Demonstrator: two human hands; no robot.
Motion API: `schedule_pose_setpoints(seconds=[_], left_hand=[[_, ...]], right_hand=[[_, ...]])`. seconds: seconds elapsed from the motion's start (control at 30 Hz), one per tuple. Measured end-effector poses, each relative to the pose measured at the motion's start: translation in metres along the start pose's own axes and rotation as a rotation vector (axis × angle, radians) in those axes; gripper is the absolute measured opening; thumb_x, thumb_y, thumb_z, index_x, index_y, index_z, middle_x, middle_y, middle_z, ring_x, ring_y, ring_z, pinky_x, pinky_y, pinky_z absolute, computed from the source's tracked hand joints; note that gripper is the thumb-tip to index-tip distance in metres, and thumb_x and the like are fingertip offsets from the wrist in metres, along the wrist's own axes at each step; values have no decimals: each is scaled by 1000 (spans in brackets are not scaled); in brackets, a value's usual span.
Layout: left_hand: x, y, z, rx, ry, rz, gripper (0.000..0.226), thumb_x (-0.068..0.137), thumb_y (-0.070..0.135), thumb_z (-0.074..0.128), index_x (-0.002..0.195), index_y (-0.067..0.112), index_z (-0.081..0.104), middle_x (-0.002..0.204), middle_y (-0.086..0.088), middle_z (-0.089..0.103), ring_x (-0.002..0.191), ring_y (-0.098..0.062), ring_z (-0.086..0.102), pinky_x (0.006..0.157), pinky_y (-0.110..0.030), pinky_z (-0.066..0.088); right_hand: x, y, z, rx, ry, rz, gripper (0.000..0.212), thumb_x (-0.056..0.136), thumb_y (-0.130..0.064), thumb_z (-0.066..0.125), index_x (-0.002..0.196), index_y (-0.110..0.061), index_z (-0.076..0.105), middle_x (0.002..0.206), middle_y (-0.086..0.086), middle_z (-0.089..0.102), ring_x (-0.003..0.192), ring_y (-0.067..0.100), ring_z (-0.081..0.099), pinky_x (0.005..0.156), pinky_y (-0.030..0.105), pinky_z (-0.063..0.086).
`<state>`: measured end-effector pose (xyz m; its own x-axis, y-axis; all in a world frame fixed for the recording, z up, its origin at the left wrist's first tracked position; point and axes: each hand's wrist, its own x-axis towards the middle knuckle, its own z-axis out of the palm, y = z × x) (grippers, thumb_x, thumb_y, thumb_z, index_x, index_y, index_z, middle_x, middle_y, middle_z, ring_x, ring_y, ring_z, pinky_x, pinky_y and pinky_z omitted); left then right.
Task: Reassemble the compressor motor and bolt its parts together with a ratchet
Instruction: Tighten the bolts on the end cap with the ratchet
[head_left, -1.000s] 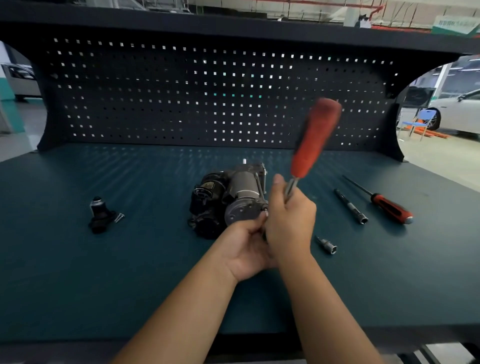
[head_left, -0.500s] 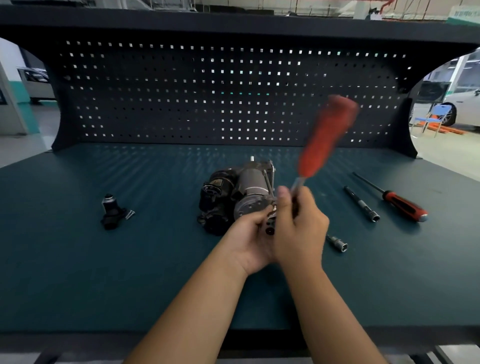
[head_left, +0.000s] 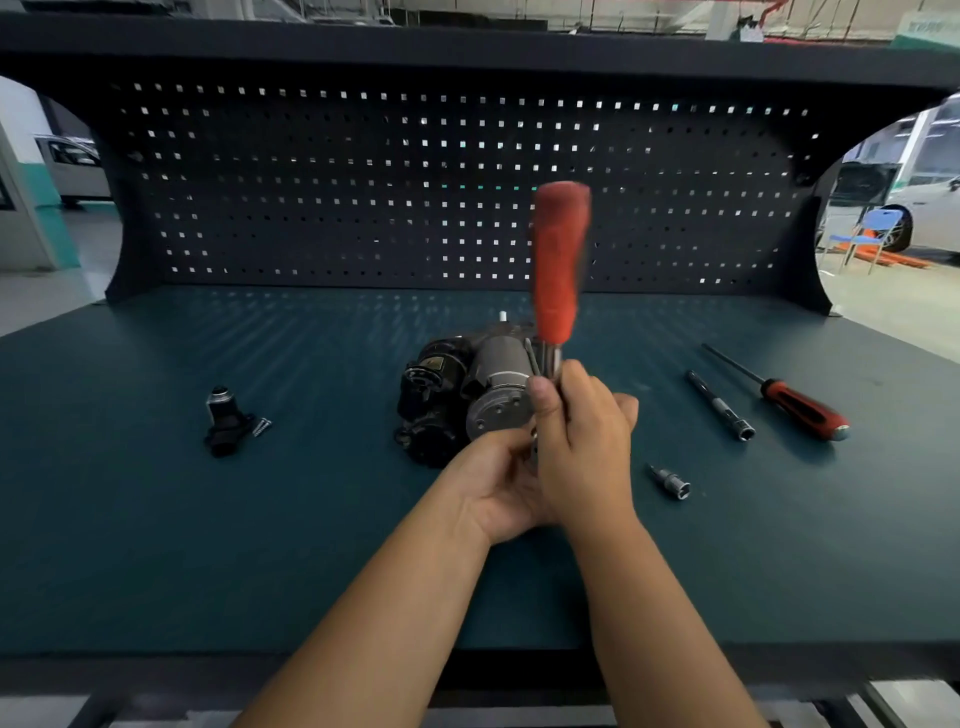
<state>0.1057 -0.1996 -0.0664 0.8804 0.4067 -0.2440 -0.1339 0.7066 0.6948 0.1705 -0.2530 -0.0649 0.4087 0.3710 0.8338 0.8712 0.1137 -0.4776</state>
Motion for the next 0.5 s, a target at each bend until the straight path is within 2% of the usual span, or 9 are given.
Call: schedule_pose_setpoints(seconds=[0.07, 0.1, 0.13, 0.23, 0.27, 0.33, 0.37, 0.43, 0.5], left_hand=[[-1, -1, 3, 9, -18, -5, 15, 73, 12, 58, 70, 6, 71, 75, -6, 65, 69, -17, 64, 66, -27, 51], [0, -1, 3, 2, -21, 1, 15, 73, 12, 58, 71, 6, 71, 75, -6, 65, 67, -17, 64, 65, -27, 51], [1, -2, 2, -6, -16, 13, 17, 79, 14, 56, 76, 7, 71, 75, -6, 66, 67, -17, 64, 64, -27, 51], [3, -3, 0, 19, -40, 2, 31, 95, 30, 39, 100, 12, 64, 86, -6, 65, 75, -22, 62, 75, -35, 46], [2, -3, 1, 51, -66, -18, 35, 96, 34, 35, 105, 14, 62, 89, -6, 66, 77, -23, 63, 77, -37, 45], [0, -4, 2, 108, -100, -40, 37, 98, 38, 30, 114, 17, 56, 95, -6, 63, 82, -24, 61, 80, -41, 45], [0, -5, 3, 123, -98, -42, 35, 98, 38, 30, 118, 18, 52, 96, -6, 61, 82, -24, 61, 80, -42, 46], [1, -5, 4, 95, -76, -46, 30, 98, 36, 33, 117, 19, 49, 89, -4, 61, 75, -22, 62, 77, -40, 47], [1, -5, 2, 38, -48, -42, 29, 98, 32, 36, 107, 14, 58, 84, -4, 62, 70, -22, 64, 75, -39, 46]], right_hand=[[0, 0, 1, -84, 18, -101, 31, 92, -41, 37, 69, -22, 33, 56, -17, 26, 56, 12, 34, 66, 33, 20], [-1, 1, 3, -85, 45, -90, 29, 92, -41, 39, 70, -23, 36, 56, -18, 26, 56, 8, 35, 66, 33, 21], [-2, 1, 4, -30, 87, -8, 28, 93, -41, 40, 71, -23, 40, 56, -18, 31, 57, 2, 38, 65, 30, 24], [-2, 7, 0, 272, 318, 460, 29, 97, -37, 43, 73, -21, 48, 60, -13, 47, 58, -9, 47, 55, 10, 33], [0, 12, -3, 321, 369, 597, 31, 99, -35, 42, 73, -20, 50, 63, -11, 49, 56, -10, 48, 54, 7, 34], [3, 22, -8, 342, 355, 755, 34, 102, -32, 37, 77, -15, 53, 67, -7, 51, 57, -4, 49, 52, 5, 34], [4, 24, -9, 331, 326, 769, 35, 102, -32, 35, 79, -12, 53, 67, -6, 50, 58, -2, 48, 52, 6, 33], [3, 21, -8, 285, 279, 686, 34, 102, -31, 34, 74, -16, 48, 64, -6, 46, 57, -1, 46, 52, 10, 33], [-1, 12, -7, 224, 230, 536, 34, 102, -32, 36, 68, -26, 37, 59, -8, 42, 60, 3, 45, 61, 26, 36]])
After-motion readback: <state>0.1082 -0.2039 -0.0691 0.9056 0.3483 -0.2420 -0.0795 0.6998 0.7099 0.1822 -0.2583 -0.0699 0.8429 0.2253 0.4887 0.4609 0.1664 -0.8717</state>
